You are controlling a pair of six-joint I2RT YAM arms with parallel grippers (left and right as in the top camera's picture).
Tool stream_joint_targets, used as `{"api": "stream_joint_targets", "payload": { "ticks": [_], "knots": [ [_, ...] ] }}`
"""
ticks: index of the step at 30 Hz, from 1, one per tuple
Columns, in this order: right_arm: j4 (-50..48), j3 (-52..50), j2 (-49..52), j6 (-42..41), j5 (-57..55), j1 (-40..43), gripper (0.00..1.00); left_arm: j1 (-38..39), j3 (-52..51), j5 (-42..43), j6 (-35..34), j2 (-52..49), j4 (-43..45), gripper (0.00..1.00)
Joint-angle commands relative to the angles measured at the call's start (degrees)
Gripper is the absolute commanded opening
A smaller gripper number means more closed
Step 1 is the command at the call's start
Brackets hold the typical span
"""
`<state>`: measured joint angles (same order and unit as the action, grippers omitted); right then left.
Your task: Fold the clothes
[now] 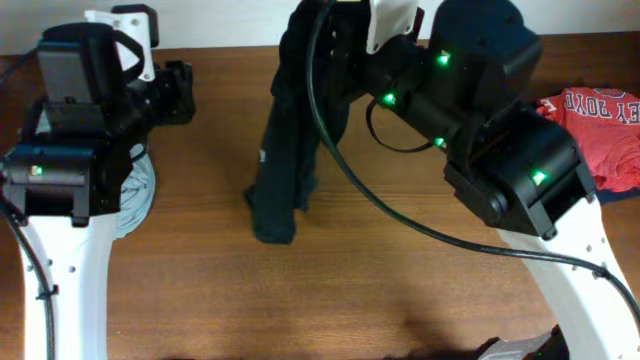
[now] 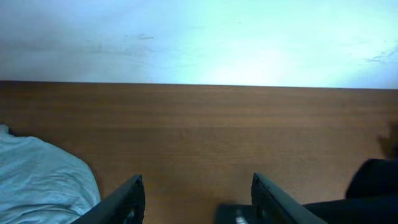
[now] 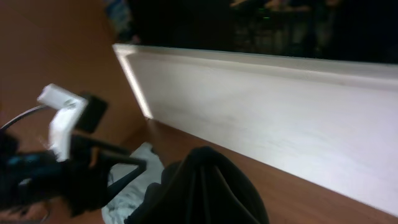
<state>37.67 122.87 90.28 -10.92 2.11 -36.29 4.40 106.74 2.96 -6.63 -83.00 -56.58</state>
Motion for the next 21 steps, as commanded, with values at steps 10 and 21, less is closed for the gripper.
{"api": "stream_joint_targets", "payload": {
  "ticks": [10,21],
  "knots": [
    [9.79,1.16,8.07,-13.35,-19.06,2.95,0.04,-0.07,0.94,0.66,-1.51,-0.28,-1.60,0.54],
    [15.26,1.16,15.04,-18.53,-19.04,11.08,0.04,0.37,-1.49,0.72,-1.51,-1.42,-2.51,0.53]
  ]
}}
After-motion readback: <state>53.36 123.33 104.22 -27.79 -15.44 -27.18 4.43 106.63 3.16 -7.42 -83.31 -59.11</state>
